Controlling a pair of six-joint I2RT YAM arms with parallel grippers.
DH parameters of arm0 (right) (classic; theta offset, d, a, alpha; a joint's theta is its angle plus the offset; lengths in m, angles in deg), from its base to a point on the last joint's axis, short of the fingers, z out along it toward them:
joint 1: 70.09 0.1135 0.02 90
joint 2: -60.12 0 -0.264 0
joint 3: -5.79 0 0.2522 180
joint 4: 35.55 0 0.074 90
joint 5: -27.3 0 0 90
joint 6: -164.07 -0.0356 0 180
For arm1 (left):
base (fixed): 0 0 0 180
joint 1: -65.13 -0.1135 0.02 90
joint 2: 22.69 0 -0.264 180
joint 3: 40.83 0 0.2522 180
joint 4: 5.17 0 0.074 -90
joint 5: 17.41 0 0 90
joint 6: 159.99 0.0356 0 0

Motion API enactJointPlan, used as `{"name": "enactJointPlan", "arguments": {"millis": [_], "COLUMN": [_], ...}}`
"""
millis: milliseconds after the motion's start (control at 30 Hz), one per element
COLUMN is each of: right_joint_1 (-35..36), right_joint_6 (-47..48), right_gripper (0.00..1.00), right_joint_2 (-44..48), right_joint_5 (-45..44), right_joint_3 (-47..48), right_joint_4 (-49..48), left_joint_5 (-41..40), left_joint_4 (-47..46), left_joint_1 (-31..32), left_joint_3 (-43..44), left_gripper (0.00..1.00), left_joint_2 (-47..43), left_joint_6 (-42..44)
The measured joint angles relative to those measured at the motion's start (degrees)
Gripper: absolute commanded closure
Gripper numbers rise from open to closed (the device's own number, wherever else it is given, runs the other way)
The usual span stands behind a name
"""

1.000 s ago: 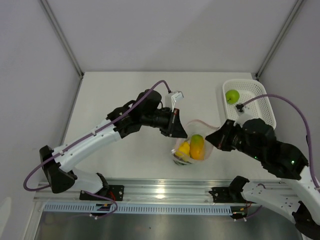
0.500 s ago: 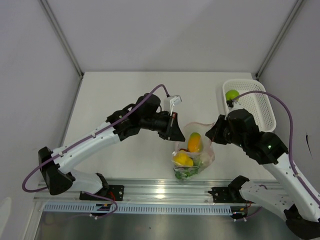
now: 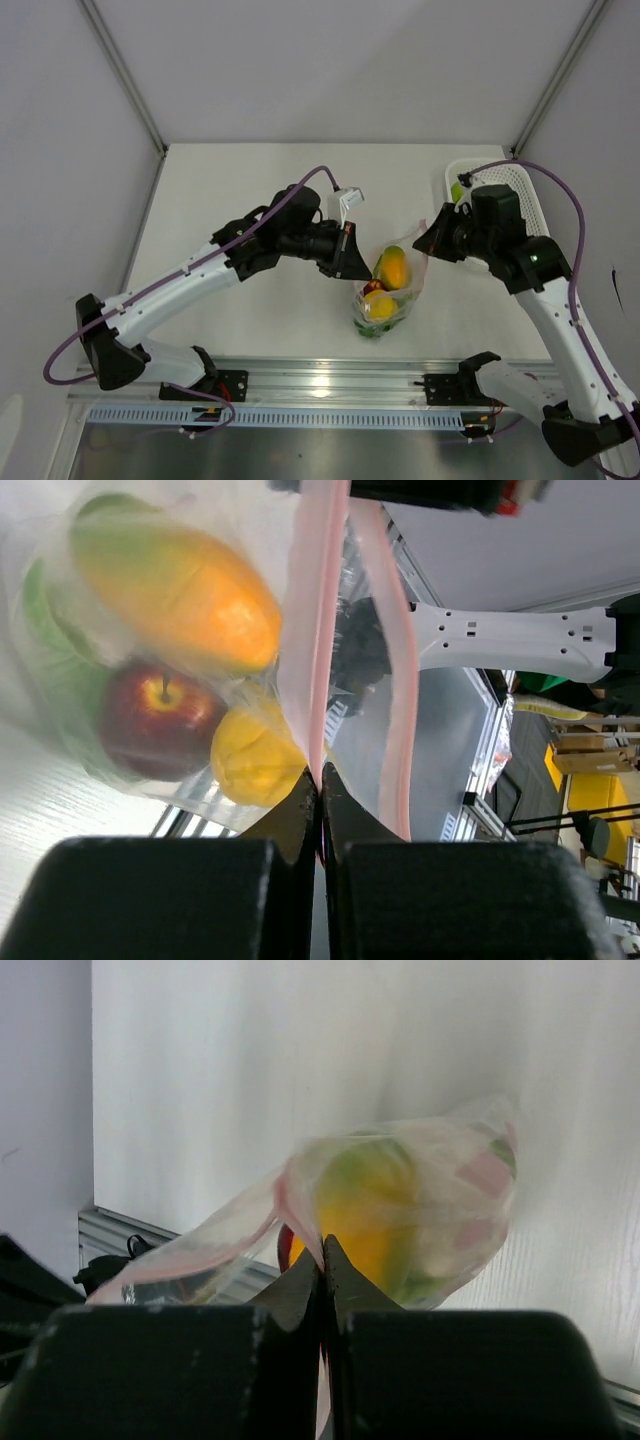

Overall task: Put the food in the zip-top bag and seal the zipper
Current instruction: Adjust the zipper food storage bag at the center of the board.

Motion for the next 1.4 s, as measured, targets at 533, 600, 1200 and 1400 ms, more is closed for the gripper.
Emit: {"name": "enactJointPlan", "arguments": {"millis": [533,600,1200,1400], "right_joint_1": [-2.21,-2.32,-2.34,-2.34], "right_joint_6": [1.99,2.01,5.84,6.82], "right_gripper": [0.86,0.78,0.01,0.0], "right_joint_2": [-9.77,-10.58,-7.85,-4.44], "right_joint_5": [11.08,12.0,13.05,7.5], "right_joint_3": [9.73,8.37,13.77,20.63], "right_joint_4": [-3.72,-4.09,1.62,8.55], "left_joint_5": [-0.9,-0.87,-1.05,-1.07], "left_joint_4": [0.17,0.04,-1.25,-1.49], "left_joint_1": [0.04,0.04,-0.2,-0.44], "left_joint_3": [0.28,-1.09,-1.53,-1.53], "left_gripper": [0.99,0.99,0.99,0.99], "left_joint_2": [-0.22,-0.2,-0.22,-0.22], "left_joint_6": [0.07,0.02,0.04,0.07]}}
